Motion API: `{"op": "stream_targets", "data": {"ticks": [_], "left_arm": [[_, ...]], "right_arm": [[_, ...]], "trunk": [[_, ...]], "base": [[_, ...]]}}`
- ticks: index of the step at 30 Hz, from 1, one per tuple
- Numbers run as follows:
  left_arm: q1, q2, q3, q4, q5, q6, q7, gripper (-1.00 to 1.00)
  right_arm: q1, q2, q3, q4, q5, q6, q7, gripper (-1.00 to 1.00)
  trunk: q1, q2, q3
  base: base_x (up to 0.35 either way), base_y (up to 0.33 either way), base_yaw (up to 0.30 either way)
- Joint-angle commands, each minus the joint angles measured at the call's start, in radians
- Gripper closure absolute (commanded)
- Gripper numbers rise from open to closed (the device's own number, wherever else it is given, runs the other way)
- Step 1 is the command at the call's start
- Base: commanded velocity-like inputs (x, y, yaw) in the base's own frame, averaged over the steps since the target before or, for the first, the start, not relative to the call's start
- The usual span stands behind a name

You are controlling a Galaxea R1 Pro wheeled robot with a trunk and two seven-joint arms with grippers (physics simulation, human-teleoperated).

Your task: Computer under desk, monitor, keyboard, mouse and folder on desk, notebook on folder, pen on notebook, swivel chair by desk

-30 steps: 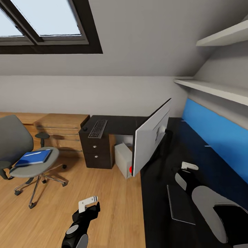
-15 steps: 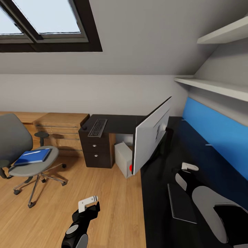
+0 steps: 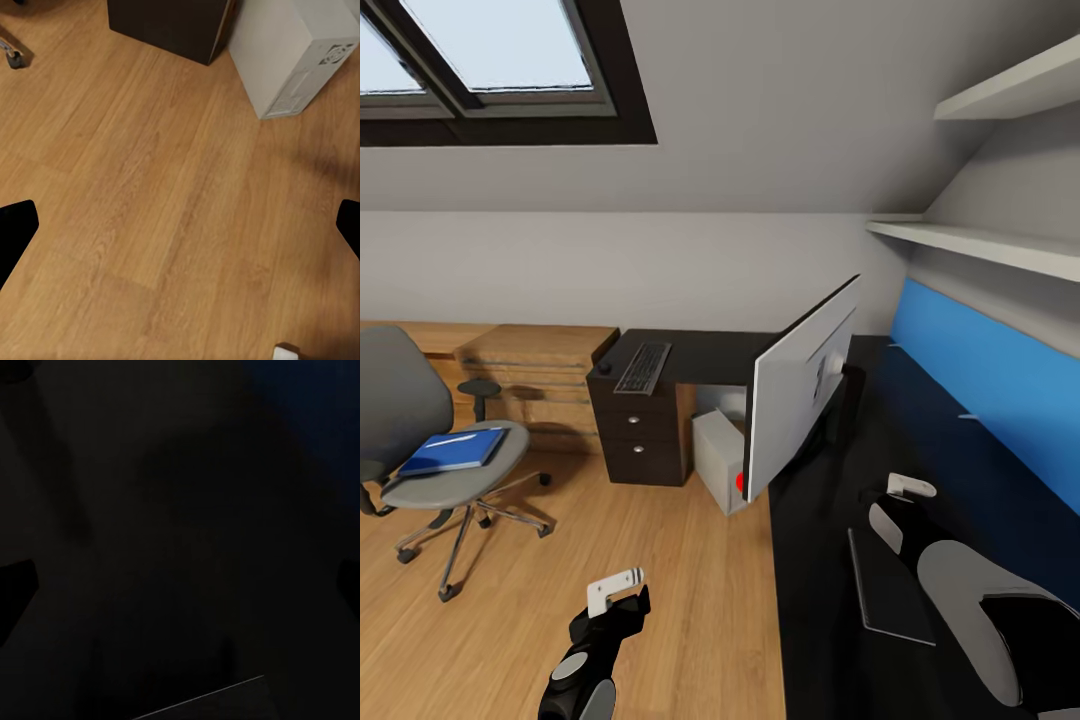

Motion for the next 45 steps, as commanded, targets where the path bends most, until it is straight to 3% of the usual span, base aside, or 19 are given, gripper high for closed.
{"op": "stream_targets", "data": {"ticks": [1, 29, 45], "left_arm": [[-0.001, 0.0, -0.001, -0.002, 0.007, 0.003, 0.008, -1.0], [-0.001, 0.0, -0.001, 0.0, 0.005, 0.003, 0.008, -1.0], [-0.001, 0.001, -0.001, 0.008, 0.005, 0.004, 0.006, -1.0]], "right_arm": [[0.0, 0.0, 0.006, -0.002, -0.005, 0.007, -0.005, -1.0], [0.0, 0.0, 0.008, -0.002, -0.004, 0.008, -0.005, -1.0], [0.0, 0.0, 0.009, 0.014, -0.003, 0.018, -0.007, -1.0]], "trunk": [[0.004, -0.008, -0.004], [0.111, -0.204, -0.092], [0.111, -0.204, -0.092]], "base": [[0.0, 0.0, 0.0], [0.0, 0.0, 0.0], [0.0, 0.0, 0.0]]}}
